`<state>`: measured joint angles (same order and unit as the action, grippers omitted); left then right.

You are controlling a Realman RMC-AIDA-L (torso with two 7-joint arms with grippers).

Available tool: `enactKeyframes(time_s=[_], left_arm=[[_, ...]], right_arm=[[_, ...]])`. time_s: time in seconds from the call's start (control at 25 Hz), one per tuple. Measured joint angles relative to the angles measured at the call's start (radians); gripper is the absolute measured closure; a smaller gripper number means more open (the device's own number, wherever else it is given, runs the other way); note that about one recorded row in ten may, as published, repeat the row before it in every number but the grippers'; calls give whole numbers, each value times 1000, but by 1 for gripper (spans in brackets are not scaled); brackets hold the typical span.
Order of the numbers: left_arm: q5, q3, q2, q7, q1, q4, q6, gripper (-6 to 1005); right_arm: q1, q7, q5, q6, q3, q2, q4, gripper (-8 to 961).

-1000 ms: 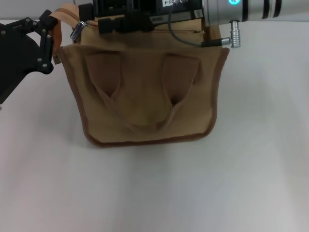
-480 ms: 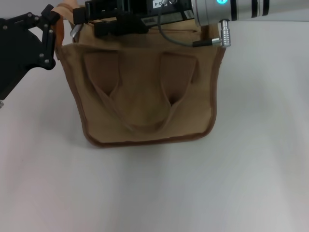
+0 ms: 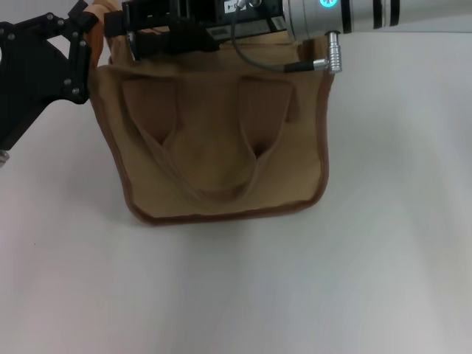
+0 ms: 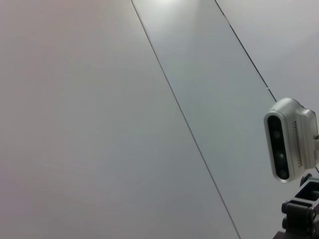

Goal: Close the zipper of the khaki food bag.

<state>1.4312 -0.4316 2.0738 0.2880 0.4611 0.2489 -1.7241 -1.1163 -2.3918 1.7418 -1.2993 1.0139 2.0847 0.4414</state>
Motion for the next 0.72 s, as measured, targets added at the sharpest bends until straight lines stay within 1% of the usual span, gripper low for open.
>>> enactKeyframes(time_s=[0.32, 0.72], left_arm=[[7, -1, 0, 13, 12, -2, -5, 995], [5, -12, 0, 25, 27, -2, -2, 995]], right_arm=[[-2, 5, -3, 5, 25, 1, -1, 226], [4, 20, -3, 10, 26, 2, -1, 240]])
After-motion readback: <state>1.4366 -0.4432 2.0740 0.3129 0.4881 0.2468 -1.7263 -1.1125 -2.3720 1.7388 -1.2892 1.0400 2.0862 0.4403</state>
